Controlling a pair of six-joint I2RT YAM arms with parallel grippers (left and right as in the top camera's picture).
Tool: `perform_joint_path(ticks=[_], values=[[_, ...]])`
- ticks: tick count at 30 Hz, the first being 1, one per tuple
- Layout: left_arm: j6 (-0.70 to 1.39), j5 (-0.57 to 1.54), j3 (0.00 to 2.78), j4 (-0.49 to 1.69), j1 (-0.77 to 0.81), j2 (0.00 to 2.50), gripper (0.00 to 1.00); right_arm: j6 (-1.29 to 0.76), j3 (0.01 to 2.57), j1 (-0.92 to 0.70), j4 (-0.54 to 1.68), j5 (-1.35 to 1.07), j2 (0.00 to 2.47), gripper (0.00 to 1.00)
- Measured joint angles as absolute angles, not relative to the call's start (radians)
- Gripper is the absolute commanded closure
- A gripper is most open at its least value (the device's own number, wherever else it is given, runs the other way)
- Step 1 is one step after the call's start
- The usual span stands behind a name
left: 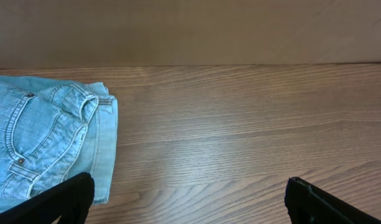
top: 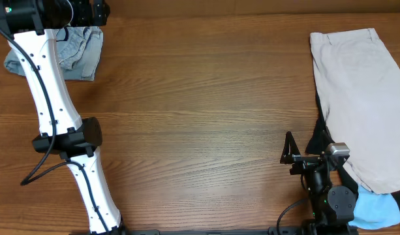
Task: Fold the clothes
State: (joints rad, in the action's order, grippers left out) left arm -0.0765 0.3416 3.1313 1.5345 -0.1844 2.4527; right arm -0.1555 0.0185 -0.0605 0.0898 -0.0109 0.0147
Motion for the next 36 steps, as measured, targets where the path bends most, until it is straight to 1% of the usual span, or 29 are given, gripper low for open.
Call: perform_joint_path(ticks=[36], values=[[-0.076,0.342,3.100,1.533,-0.176,2.452,0.00,-0.156,0.019,-0.060,0.090,-0.011,0.015,0.00]])
